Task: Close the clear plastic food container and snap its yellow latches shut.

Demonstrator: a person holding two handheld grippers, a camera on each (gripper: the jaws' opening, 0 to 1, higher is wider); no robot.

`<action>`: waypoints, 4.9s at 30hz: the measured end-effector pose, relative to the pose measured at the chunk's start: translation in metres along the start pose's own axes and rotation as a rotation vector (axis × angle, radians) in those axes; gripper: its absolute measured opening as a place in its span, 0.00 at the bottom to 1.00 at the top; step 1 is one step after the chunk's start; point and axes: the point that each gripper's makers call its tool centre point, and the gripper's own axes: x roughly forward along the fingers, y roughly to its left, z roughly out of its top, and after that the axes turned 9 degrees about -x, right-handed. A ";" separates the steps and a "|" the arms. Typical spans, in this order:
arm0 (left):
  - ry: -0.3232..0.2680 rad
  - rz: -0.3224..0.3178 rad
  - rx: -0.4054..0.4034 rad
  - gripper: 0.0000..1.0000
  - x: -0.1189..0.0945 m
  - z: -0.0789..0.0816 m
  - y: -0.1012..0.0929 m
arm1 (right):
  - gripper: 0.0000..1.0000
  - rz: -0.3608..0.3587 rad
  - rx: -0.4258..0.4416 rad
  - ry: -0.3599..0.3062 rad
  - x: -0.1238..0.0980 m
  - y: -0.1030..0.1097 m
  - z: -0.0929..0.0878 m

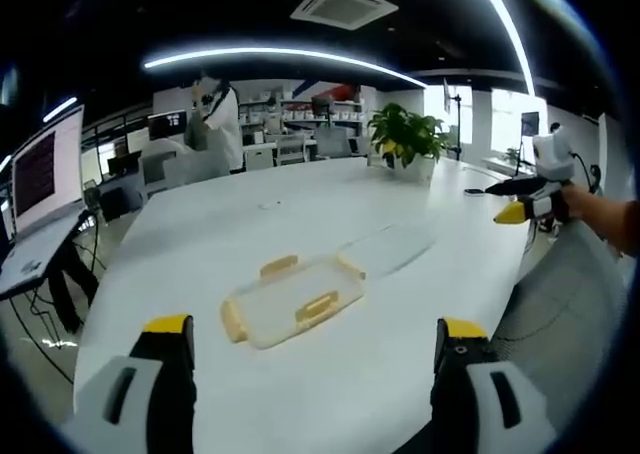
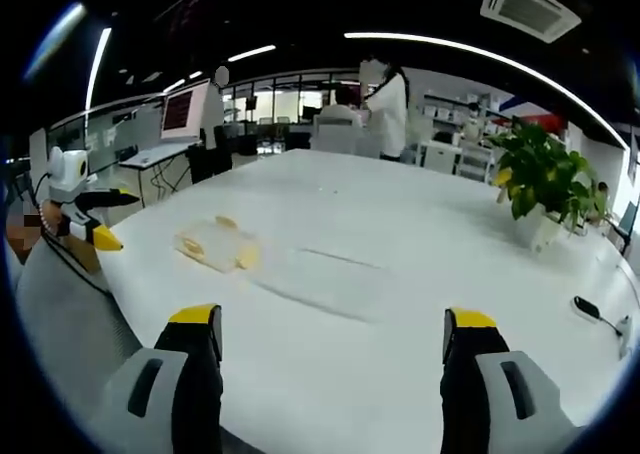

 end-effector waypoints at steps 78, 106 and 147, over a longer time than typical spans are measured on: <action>0.101 0.116 0.144 0.96 0.048 0.030 0.113 | 0.86 0.153 -0.313 -0.016 0.111 0.035 0.075; 0.358 0.066 0.659 0.93 0.091 0.011 0.141 | 0.86 0.275 -0.731 0.002 0.174 0.074 0.088; 0.655 -0.265 0.811 0.81 0.126 -0.031 0.119 | 0.72 0.706 -1.099 0.315 0.236 0.137 0.026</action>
